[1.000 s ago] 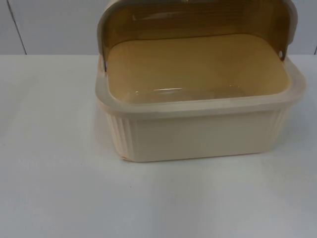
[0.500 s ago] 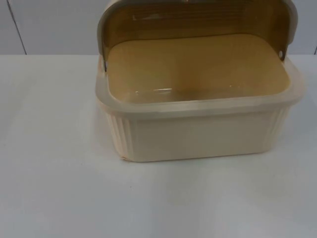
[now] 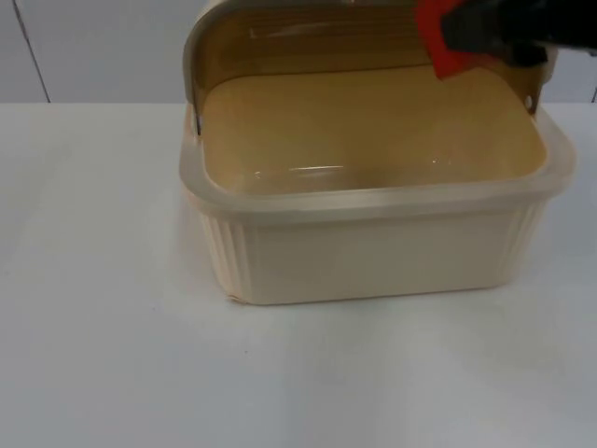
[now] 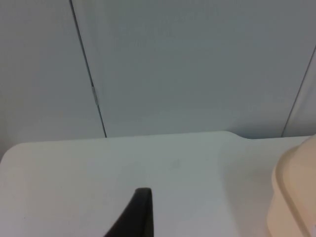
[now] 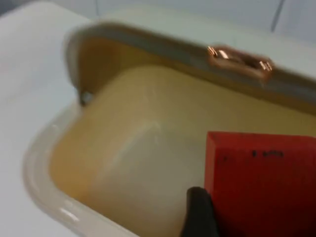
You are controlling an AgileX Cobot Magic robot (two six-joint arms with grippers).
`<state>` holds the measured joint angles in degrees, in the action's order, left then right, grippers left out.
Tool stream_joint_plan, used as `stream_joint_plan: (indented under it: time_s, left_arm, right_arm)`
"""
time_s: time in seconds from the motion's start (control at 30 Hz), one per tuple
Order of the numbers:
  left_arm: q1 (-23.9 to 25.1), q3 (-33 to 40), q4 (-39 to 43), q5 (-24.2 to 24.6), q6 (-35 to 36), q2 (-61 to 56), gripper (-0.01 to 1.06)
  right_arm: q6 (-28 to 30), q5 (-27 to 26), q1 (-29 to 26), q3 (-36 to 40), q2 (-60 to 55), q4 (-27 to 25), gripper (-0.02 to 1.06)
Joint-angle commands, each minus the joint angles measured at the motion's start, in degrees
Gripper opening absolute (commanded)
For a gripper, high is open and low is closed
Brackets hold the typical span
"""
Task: Open the box lid with the left hand, place the block into the box with the right hand, then close the box lid with the left hand.
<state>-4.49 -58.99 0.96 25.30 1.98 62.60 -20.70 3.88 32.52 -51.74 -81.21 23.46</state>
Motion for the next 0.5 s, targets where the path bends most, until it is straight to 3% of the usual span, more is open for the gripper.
stream_joint_plan:
  time_s: [0.0, 0.23, 0.47]
  left_arm:
    - [-0.51, -0.13, -0.32, -0.29, 0.29, -0.32, 1.05]
    - [-1.81, -0.13, 0.17, -0.29, 0.29, -0.32, 1.05]
    - [-1.81, -0.13, 1.0, -0.29, 0.29, -0.32, 1.05]
  right_arm:
    - [-1.17, 0.71, -1.18, -1.85, -1.75, -0.23, 0.03]
    - [-1.8, 6.42, -1.36, -7.67, -9.11, -1.26, 0.03]
    - [-1.04, 4.23, -1.5, -8.73, -14.66, -0.88, 0.03]
